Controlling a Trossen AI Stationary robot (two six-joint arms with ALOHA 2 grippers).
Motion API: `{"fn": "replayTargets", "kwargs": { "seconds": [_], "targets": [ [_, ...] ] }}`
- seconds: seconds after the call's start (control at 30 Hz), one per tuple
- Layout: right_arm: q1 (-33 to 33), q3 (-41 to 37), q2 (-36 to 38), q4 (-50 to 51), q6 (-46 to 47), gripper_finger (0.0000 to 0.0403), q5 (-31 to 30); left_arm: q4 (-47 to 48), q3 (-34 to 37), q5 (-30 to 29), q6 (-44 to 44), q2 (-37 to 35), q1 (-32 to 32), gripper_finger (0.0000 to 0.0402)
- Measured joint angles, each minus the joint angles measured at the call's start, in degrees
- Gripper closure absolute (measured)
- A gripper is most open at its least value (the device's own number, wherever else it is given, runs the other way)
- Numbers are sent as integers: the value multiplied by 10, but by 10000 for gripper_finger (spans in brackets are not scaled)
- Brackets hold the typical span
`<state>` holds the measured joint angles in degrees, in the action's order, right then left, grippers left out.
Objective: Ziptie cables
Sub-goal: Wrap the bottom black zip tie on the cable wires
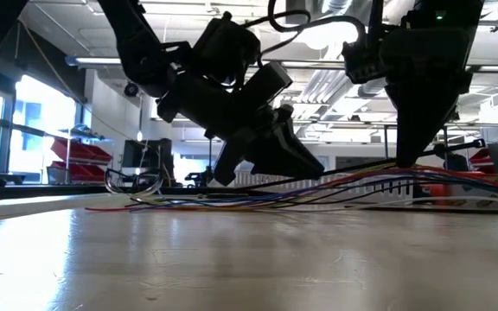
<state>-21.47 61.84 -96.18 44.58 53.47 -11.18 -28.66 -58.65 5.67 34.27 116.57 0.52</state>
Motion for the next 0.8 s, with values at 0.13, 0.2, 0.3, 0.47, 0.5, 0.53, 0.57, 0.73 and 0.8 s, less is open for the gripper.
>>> {"fn": "replayTargets", "kwargs": {
  "seconds": [0.13, 0.2, 0.3, 0.47, 0.5, 0.53, 0.57, 0.73, 0.8],
  "targets": [
    [0, 0, 0, 0, 0, 403, 0, -2, 0, 22, -1, 0, -3, 355],
    [0, 0, 0, 0, 0, 403, 0, -1, 0, 24, -4, 0, -3, 347],
    [0, 0, 0, 0, -1, 403, 0, 3, 0, 22, -6, 0, -3, 337],
    [0, 0, 0, 0, -10, 403, 0, 11, 0, 22, -6, 0, -10, 344],
    [0, 0, 0, 0, -10, 403, 0, 16, 0, 21, -6, 0, -10, 350],
    [0, 0, 0, 0, -10, 403, 0, 18, 0, 21, -6, 0, -11, 358],
    [0, 0, 0, 0, -10, 403, 0, 20, 0, 21, -6, 0, -13, 367],
    [0, 0, 0, 0, -10, 403, 0, 22, 0, 22, -6, 0, -13, 397],
    [0, 0, 0, 0, -10, 403, 1, 22, 0, 22, -6, 0, -13, 399]
  ]
}}
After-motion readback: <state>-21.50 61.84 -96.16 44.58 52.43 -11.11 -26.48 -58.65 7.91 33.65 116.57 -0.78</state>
